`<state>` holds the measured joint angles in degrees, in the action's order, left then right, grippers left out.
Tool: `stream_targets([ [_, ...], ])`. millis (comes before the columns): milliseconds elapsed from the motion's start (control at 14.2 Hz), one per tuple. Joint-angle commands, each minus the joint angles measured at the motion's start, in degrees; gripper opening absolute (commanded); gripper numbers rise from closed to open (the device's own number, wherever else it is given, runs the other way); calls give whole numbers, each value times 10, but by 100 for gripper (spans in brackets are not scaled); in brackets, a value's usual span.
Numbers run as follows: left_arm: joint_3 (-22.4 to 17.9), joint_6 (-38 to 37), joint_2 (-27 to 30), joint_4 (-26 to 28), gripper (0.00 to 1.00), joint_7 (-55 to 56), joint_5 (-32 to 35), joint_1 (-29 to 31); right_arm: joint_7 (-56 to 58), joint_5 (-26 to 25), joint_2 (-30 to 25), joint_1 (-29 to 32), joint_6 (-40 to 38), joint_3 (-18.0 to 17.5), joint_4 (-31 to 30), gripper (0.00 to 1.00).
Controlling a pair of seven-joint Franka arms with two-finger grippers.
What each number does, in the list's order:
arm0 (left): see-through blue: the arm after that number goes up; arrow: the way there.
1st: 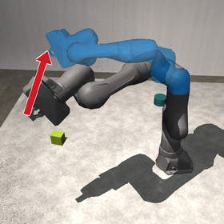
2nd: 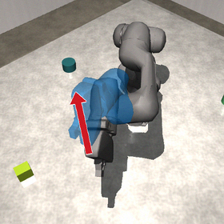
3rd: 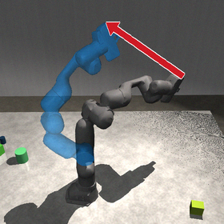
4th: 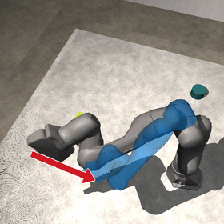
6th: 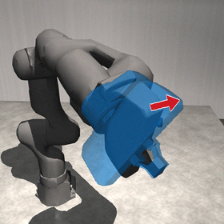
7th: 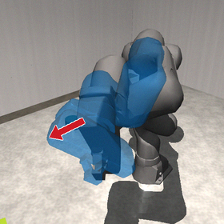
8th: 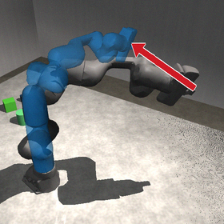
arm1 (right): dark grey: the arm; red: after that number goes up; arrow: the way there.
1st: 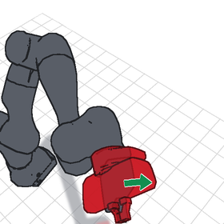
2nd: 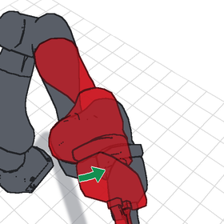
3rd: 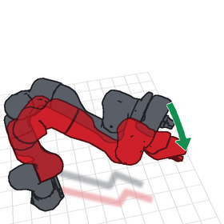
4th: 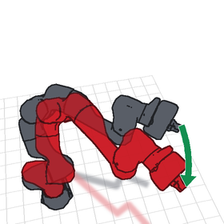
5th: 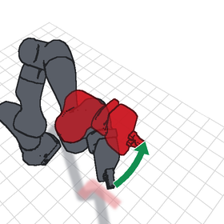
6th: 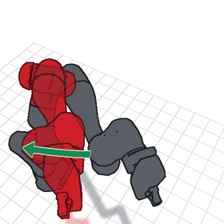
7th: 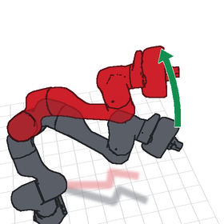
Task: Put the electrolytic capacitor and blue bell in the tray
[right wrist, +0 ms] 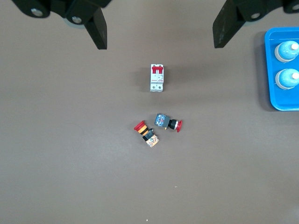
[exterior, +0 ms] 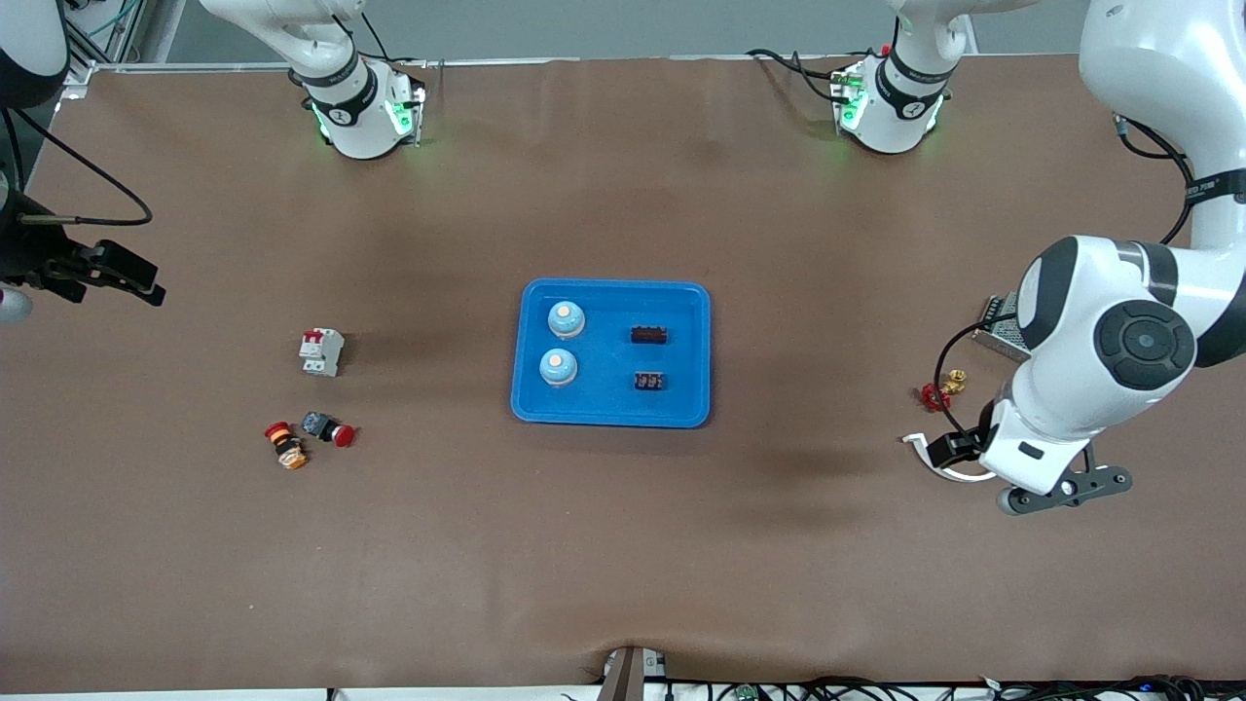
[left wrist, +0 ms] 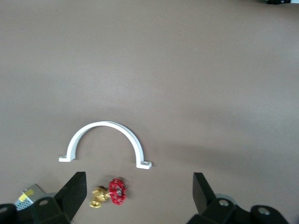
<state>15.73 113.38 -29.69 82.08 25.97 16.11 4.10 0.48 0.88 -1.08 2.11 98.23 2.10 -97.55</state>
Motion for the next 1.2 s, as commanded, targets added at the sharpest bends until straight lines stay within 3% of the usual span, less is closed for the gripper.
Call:
stream_targets([
  [0, 5, -5, 16, 13, 100, -37, -11, 14, -2, -8, -3, 8, -22, -7, 10, 100],
  [353, 5, -35, 55, 16, 100, -101, -42, 27, -18, -11, -3, 8, -112, -8, 18, 100],
  [564, -13, -85, 95, 16, 100, -156, -74, 27, -17, -9, -4, 8, -112, -7, 20, 100],
  [846, -53, -144, 143, 19, 100, -190, -114, 7, -18, -8, -8, 9, -110, -6, 17, 100],
  [1129, -131, -188, 219, 41, 100, -247, -160, -34, -46, -8, -16, 8, -102, -8, 12, 100],
])
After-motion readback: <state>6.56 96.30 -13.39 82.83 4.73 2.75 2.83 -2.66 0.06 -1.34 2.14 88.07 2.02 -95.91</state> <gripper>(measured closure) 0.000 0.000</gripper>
